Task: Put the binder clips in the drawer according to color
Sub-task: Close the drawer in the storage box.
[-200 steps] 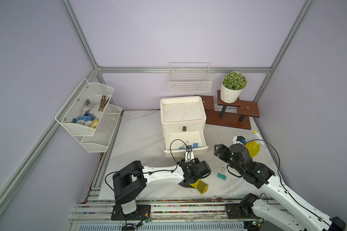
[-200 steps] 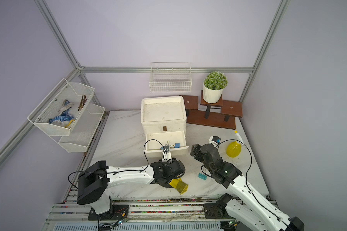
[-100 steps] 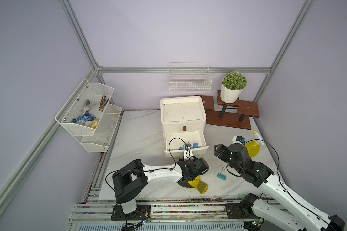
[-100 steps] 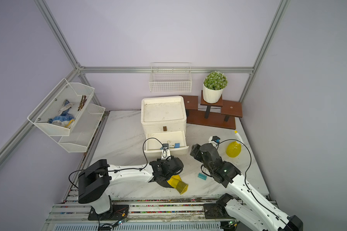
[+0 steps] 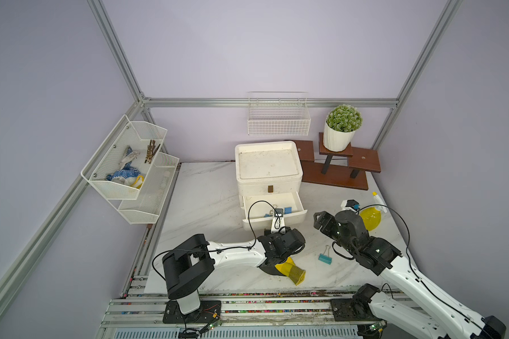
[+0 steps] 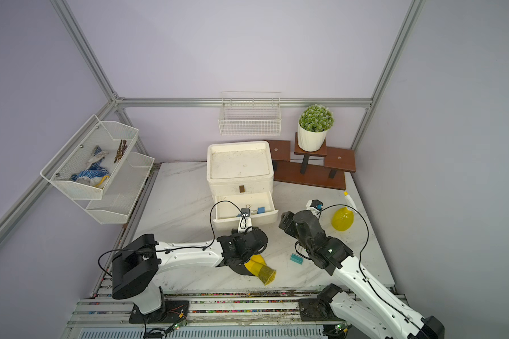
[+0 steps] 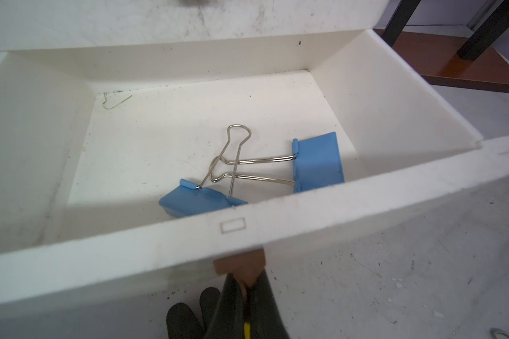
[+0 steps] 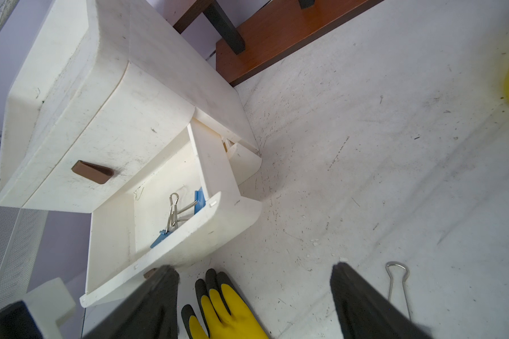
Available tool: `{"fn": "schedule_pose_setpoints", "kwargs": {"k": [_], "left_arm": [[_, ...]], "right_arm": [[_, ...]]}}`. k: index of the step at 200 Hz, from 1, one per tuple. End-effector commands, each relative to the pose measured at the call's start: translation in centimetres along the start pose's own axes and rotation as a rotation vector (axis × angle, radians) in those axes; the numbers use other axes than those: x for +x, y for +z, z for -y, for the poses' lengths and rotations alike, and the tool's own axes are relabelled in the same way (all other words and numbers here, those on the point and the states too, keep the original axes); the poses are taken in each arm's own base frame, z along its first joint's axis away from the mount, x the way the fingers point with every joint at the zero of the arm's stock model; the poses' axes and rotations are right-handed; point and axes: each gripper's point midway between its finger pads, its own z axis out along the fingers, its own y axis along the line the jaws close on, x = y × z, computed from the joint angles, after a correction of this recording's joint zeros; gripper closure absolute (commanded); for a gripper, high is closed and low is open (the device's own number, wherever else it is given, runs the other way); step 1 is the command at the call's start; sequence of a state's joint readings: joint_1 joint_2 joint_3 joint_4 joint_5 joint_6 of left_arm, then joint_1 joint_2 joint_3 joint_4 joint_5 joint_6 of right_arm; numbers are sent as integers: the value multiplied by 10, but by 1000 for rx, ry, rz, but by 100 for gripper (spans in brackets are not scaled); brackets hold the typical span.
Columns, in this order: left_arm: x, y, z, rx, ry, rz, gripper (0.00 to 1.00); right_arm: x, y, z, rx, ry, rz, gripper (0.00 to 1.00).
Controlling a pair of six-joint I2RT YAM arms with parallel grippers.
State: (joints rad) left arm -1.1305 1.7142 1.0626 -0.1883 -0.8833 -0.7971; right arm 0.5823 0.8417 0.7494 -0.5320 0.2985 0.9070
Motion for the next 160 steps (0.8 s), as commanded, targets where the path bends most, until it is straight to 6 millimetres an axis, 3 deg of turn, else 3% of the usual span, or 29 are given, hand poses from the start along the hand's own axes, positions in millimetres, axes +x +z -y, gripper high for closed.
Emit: {"fn": "schedule_pose_setpoints", "kwargs": {"k": [1, 40, 118, 160], "left_arm": [[-53, -9, 6, 27, -96, 124, 100], [-55, 12, -2, 0, -114, 130, 100], [-78, 44, -4, -17, -98, 199, 100], [-89, 53, -3, -29, -89, 249, 100]], "right_arm": [[-3, 0, 5, 21, -6, 15, 12], [-2, 1, 5, 20, -7, 11, 12], [-1, 2, 6, 23, -11, 8, 12], [0, 4, 7, 21, -12, 6, 12]]}}
